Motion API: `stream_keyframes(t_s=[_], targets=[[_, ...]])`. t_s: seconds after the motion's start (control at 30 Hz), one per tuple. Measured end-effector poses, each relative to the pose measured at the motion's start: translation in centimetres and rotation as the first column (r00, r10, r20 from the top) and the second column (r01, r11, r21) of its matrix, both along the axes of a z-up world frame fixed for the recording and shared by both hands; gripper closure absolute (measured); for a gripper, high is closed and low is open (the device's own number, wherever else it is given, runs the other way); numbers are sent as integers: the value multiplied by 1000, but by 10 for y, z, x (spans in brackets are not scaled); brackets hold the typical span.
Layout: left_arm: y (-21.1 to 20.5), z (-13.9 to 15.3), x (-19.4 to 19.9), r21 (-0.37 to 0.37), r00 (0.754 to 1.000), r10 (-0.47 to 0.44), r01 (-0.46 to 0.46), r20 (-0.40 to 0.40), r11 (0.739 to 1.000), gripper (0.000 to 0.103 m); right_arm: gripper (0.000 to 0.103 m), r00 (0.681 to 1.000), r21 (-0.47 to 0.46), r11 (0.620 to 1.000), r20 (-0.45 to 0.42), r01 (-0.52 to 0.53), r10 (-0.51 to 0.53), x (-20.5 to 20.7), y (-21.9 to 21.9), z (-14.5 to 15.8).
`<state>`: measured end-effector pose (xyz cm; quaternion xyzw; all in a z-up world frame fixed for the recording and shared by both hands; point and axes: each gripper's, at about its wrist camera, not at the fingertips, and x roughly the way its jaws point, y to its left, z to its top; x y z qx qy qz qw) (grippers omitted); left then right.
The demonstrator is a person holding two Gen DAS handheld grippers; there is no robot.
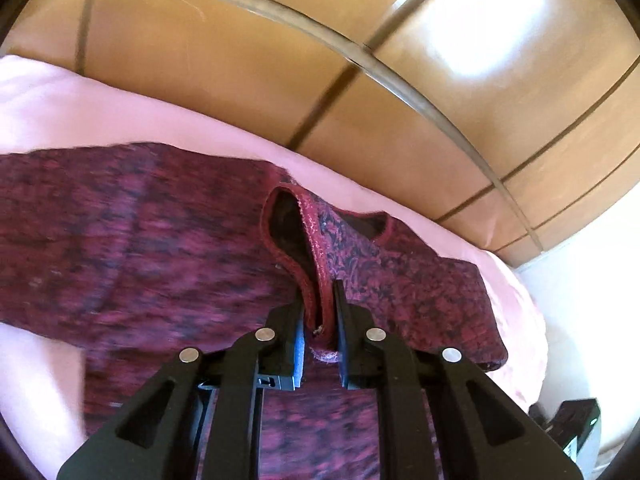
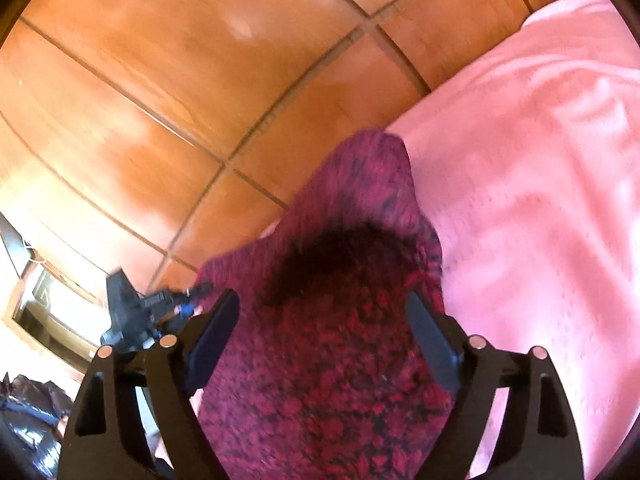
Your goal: Fold small clothes
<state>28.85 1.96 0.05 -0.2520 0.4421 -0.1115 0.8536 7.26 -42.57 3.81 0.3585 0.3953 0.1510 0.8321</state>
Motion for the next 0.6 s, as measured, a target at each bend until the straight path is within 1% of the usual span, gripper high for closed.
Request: stream_keyframes(t_s=[0.07,0.13,0.17,0.2,0.27,0.3,0.33,0.37,0.4,0.47,0.5,0.57,0.6], targets=[[14,-2,-4,-7,1000,24,-24,9,1000,91,21,1000,-2,1000,11,4,-4,7,3,5],[25,-2,-6,-3,999,42,-42,9,999,91,22,1000,-39,999,6,6,-6,16,8,5],[30,-4,-8,0,999,49,-49,8,999,91,23,1000,-60,998,-8,-9,9,23,15,2],[31,-6,-7,9,998,56,-56,7,998,91,23,999,-79,997,-28,-25,23,30,21,-1],[35,-12,-8,33,998,59,-59,5,998,91,23,994,-157,986,-101,-59,44,41,36,-17],[35,-16,-8,48,998,59,-59,3,997,91,23,991,-178,981,-122,-73,52,44,39,-24],[35,-20,-9,73,998,63,-62,-1,995,91,25,985,-232,968,-165,-97,59,47,47,-34],[36,-22,-10,91,998,63,-63,-3,994,91,28,982,-261,959,-178,-107,61,47,51,-37],[38,-24,-13,99,998,60,-60,0,993,91,28,981,-286,951,-180,-116,65,46,55,-39],[37,-28,-16,125,999,53,-53,1,991,91,27,982,-301,946,-173,-124,73,41,58,-28],[39,-29,-18,129,999,53,-53,0,990,91,27,985,-296,947,-151,-126,84,36,59,-18],[41,-29,-21,128,999,48,-50,15,991,91,27,991,-281,951,-57,-132,121,30,64,6],[40,-29,-21,124,999,48,-49,13,991,91,27,992,-285,950,-36,-129,124,31,66,12]])
